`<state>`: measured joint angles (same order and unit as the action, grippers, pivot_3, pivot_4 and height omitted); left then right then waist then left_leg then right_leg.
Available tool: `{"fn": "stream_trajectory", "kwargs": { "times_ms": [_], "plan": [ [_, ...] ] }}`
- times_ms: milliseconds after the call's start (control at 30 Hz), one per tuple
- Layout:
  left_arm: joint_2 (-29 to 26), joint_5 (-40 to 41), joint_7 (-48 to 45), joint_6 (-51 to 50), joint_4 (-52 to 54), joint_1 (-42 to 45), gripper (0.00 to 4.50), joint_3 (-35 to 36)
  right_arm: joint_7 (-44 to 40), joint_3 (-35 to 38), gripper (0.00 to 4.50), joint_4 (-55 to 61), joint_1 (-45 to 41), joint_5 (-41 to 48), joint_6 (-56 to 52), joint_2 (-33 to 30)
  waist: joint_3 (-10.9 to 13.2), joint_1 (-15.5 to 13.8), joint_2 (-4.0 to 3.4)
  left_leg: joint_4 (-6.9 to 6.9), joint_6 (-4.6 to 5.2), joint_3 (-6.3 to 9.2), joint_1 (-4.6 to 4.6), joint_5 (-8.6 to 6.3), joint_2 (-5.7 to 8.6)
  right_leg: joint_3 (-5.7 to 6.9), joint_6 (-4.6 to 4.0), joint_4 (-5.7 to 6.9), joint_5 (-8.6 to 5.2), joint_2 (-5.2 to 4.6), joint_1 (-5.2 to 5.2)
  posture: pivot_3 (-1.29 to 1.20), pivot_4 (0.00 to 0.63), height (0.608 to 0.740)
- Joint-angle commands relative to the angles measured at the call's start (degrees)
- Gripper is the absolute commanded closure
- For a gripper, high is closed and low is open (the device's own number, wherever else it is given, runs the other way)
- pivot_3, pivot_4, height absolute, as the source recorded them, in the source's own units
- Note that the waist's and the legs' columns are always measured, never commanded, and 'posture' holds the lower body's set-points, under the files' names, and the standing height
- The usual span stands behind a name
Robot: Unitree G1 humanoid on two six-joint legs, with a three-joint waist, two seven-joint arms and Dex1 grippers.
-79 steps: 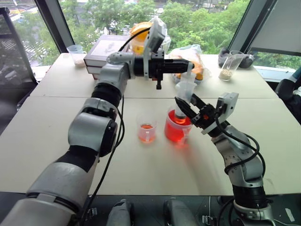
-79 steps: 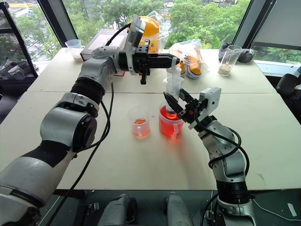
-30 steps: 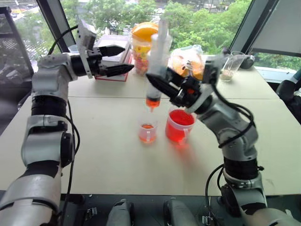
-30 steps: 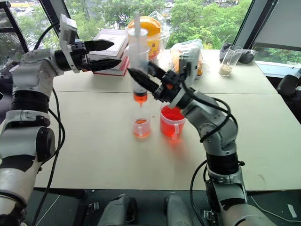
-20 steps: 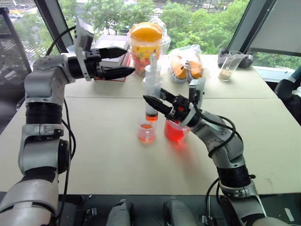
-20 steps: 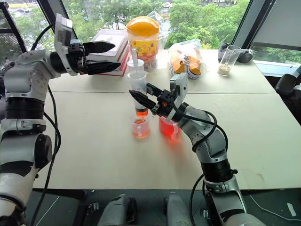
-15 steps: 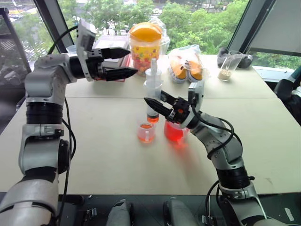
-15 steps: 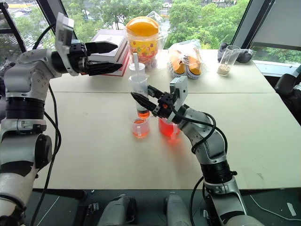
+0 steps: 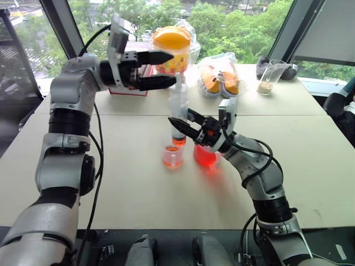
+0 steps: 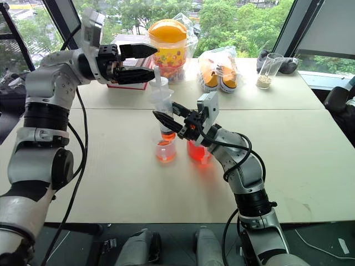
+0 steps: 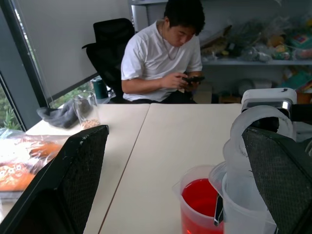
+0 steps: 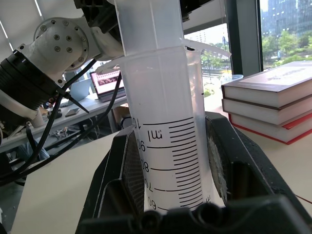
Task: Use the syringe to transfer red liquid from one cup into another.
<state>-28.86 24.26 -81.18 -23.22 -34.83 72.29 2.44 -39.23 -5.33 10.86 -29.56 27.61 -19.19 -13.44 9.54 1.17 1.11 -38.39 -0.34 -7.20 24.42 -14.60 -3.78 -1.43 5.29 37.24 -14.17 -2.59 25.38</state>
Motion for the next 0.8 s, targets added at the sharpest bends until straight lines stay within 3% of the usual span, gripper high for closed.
{"fn": "stream_trajectory", "kwargs": {
  "times_ms": [33,133,367,800],
  "plan": [
    [0.65,-0.36,-1.26,1.53,-0.15,1.93,0.04,-0.58,-0.40,0.30,3.06,0.83,-1.22,-0.03,1.44,0.56,0.00,-0.06,0.00,0.00,0.00,0.00,0.00,0.00,0.00,0.00,0.00,0.00,0.00,0.00,0.00,0.00,0.150,0.740],
    [1.79,-0.31,-2.47,1.73,-0.36,1.87,0.78,-1.35,-0.57,0.33,3.06,0.79,-1.54,-0.25,1.43,0.59,0.00,-0.16,0.00,-0.02,0.00,0.00,0.01,0.00,0.00,0.00,0.00,-0.01,0.00,-0.01,-0.02,0.00,0.150,0.740],
    [2.48,0.08,-5.02,0.90,0.61,1.33,4.38,-2.33,-0.57,0.56,3.06,-0.19,-2.23,-0.63,1.97,0.86,0.00,-0.09,0.00,-0.01,0.00,0.00,0.02,0.00,0.01,0.00,0.00,-0.01,0.00,-0.01,-0.01,0.00,0.150,0.740],
    [2.22,-1.82,-5.96,1.73,3.57,-1.08,4.49,-4.29,0.41,1.75,3.06,-3.23,-6.95,-1.46,3.13,3.54,0.00,-0.16,0.00,-0.01,0.00,0.01,0.02,0.00,0.00,0.00,0.00,-0.01,0.00,-0.02,-0.01,0.00,0.150,0.740]
  ]
}}
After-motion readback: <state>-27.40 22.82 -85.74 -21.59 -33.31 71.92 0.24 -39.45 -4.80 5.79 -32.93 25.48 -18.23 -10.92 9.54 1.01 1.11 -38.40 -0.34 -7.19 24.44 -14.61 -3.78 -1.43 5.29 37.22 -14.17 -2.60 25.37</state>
